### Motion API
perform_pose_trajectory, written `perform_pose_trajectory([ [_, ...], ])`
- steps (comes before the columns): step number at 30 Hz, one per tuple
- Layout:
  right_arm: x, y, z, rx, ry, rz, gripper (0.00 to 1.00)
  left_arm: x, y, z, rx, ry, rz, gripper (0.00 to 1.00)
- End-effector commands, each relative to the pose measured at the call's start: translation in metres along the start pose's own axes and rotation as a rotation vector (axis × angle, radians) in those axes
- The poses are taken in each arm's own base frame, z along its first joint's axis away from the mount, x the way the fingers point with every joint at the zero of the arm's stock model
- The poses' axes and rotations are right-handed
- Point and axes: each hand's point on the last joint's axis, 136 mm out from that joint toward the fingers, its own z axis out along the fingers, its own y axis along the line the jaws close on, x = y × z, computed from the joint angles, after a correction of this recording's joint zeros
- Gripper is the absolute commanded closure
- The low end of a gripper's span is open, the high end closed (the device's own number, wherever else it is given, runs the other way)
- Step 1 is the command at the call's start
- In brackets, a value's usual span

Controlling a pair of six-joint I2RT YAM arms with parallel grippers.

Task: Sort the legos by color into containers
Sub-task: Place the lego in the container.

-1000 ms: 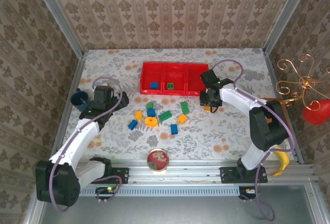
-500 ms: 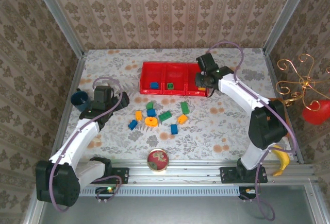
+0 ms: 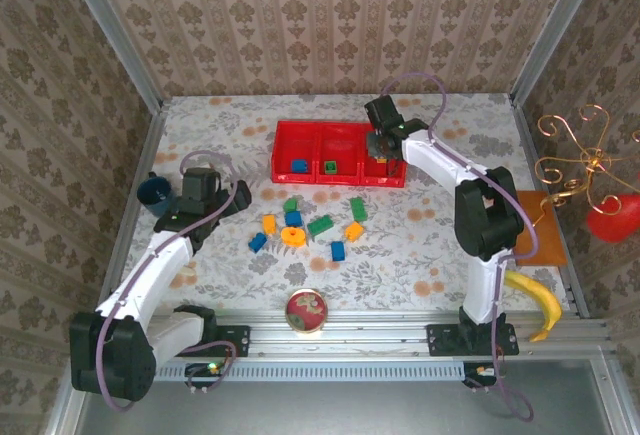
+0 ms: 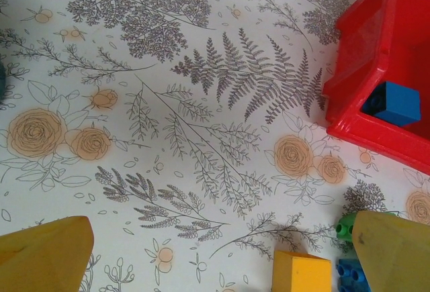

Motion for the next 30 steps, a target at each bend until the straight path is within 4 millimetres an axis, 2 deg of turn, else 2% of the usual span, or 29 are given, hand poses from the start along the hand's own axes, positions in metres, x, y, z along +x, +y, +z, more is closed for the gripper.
perform_pose_trajectory([
  [1,-0.012,0.001,0.004,0.024,-0.036,-0.023,0.68,0.0,0.0,-0.003,0.011,-0.001,0.006,0.0],
  [9,-0.006,0.004,0.016,0.023,-0.025,-0.032,0.58,0.004,0.001,-0.002,0.006,0.015,0.014,0.0],
  [17,-0.004,0.004,0.017,0.019,-0.018,-0.035,0.49,0.013,0.002,0.001,0.008,0.05,0.026,0.0],
  [26,-0.009,0.009,-0.007,-0.007,-0.049,-0.039,0.41,0.033,0.004,-0.001,0.023,0.12,0.04,0.0],
  [30,-0.004,0.009,-0.018,-0.006,-0.05,-0.039,0.36,0.042,0.005,-0.005,0.029,0.14,0.045,0.0],
])
